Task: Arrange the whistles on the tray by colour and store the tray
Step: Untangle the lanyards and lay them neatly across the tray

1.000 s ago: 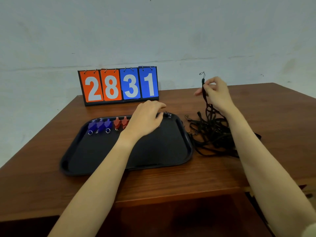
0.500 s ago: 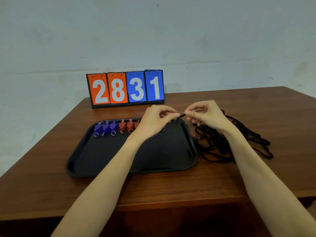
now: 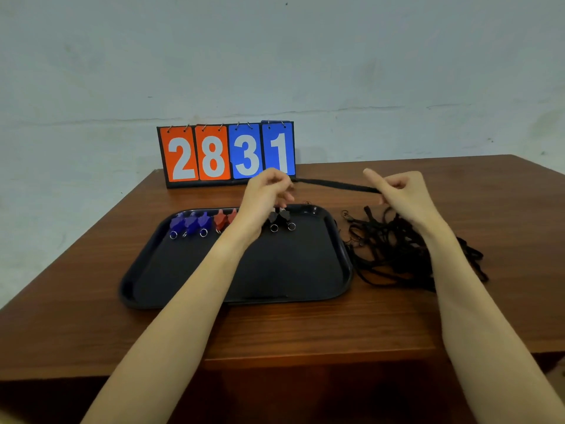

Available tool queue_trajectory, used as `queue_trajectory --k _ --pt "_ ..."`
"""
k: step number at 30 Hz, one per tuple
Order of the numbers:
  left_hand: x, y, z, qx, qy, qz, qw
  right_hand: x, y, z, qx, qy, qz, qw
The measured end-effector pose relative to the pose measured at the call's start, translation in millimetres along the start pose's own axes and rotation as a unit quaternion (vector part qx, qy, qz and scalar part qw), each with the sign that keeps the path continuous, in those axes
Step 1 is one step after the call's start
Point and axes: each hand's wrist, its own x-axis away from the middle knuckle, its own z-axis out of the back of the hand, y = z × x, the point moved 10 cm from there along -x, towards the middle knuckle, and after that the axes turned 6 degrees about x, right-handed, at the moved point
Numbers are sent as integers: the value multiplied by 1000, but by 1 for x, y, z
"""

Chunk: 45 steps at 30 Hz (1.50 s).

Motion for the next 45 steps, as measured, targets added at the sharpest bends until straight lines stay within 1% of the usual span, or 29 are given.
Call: queue_trajectory --k 1,2,3,5,7,10,13,16,21,25,28,31,33,36,38,39,41,43,44,45 --pt "1 -2 2 99 3 25 995 -2 4 5 -1 12 -6 1000" --pt "2 -3 2 197 5 45 979 -3 8 8 5 20 -11 1000" --pt "3 -4 2 282 9 64 957 -4 12 11 18 25 -15 999" --pt "5 -8 5 404 19 92 910 -6 20 15 50 30 -23 998" --pt "4 -9 10 474 25 97 875 -7 27 18 69 31 -37 996" --pt "1 -11 25 524 65 81 845 -6 36 26 105 35 -60 992" --pt "-1 -13 44 529 119 65 837 -4 47 36 181 30 -88 979" --pt "0 -15 55 513 153 61 843 -3 59 41 227 24 -112 967" --pt "-1 -21 57 473 176 57 861 -8 79 35 186 -11 -124 975" --pt "-4 -26 67 464 197 48 862 -7 87 51 169 41 -144 974" --pt "-3 -26 64 445 188 49 874 0 96 58 181 57 -183 965" --pt "-2 -23 52 446 154 56 880 9 112 69 198 76 -254 944" --pt "-3 -20 44 447 127 58 884 11 120 72 196 78 -275 938" --pt "-4 -18 35 438 89 60 892 15 127 76 172 92 -295 935" --pt "-4 -18 30 427 73 64 899 20 130 82 131 124 -316 932" --pt "-3 -18 28 422 67 64 902 23 131 84 84 143 -322 932" --pt "-3 -21 25 416 65 67 905 25 132 82 -54 161 -323 931" --pt "-4 -25 27 416 74 73 903 25 126 74 -151 138 -322 924" --pt "-4 -26 28 422 82 75 900 24 122 69 -158 114 -320 927" --pt "-4 -27 31 429 89 75 896 23 119 67 -137 96 -313 935"
